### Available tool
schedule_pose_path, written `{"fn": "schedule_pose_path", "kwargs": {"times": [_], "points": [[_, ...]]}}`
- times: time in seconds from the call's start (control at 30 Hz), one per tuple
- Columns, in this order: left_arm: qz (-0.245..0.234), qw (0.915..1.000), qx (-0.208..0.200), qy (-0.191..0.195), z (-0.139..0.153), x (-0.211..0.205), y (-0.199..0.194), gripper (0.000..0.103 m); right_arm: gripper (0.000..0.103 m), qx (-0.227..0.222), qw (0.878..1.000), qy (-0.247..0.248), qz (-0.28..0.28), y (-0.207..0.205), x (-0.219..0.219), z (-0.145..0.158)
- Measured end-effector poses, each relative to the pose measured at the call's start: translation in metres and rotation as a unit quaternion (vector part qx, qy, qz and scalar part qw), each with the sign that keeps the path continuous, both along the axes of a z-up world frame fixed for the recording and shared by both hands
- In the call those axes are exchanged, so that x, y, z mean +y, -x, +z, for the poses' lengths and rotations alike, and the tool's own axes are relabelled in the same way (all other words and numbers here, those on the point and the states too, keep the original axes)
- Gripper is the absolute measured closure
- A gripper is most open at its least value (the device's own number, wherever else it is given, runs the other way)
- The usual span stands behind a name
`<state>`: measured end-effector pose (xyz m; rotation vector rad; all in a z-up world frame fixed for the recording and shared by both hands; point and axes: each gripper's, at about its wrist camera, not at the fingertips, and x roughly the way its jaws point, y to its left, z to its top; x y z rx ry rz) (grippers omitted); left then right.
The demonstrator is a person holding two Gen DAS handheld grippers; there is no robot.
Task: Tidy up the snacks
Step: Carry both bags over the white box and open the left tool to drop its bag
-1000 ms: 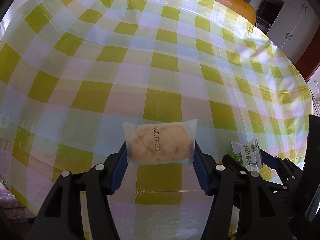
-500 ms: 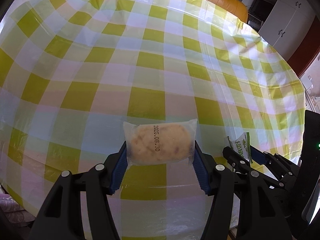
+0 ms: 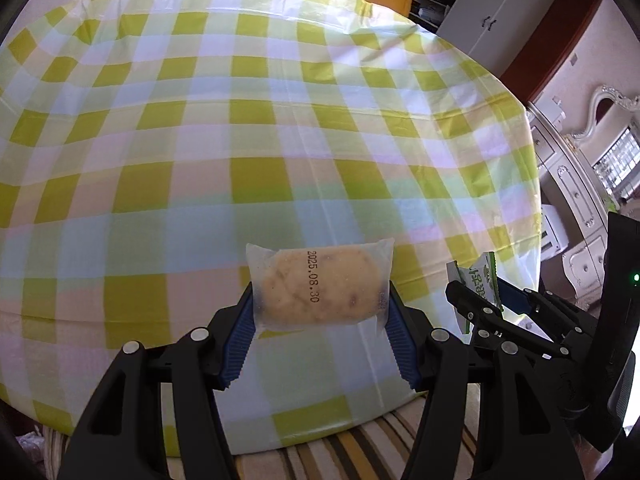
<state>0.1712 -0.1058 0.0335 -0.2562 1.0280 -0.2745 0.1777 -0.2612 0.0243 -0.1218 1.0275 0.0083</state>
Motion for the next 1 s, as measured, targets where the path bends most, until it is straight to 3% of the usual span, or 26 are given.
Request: {"fn": "schedule_pose_path", "kwargs": {"times": [0.3,0.63,0.8,0.87,1.0], "points": [[-0.127,0.9911,0.006,0.038,0.014,-0.107,0.038,0.045,0.062,-0.023,0.996,0.019,-0.084,0.061,-0.094,0.025],[-0.251,0.9619,0.052,0.094,0.014,-0.205,0.09,0.043,0.061,-0.033,0.984,0.045,-0.17,0.133,-0.181,0.042],[-0.28,0.9504,0.085,0.106,0.003,-0.231,0.103,0.036,0.052,-0.031,0.976,0.051,-0.21,0.16,-0.211,0.043],[-0.28,0.95,0.088,0.107,0.001,-0.234,0.106,0.025,0.049,-0.031,0.973,0.055,-0.222,0.169,-0.219,0.042],[-0.278,0.9492,0.098,0.111,-0.002,-0.234,0.109,0.014,0.041,-0.026,0.97,0.056,-0.237,0.184,-0.229,0.04]]}}
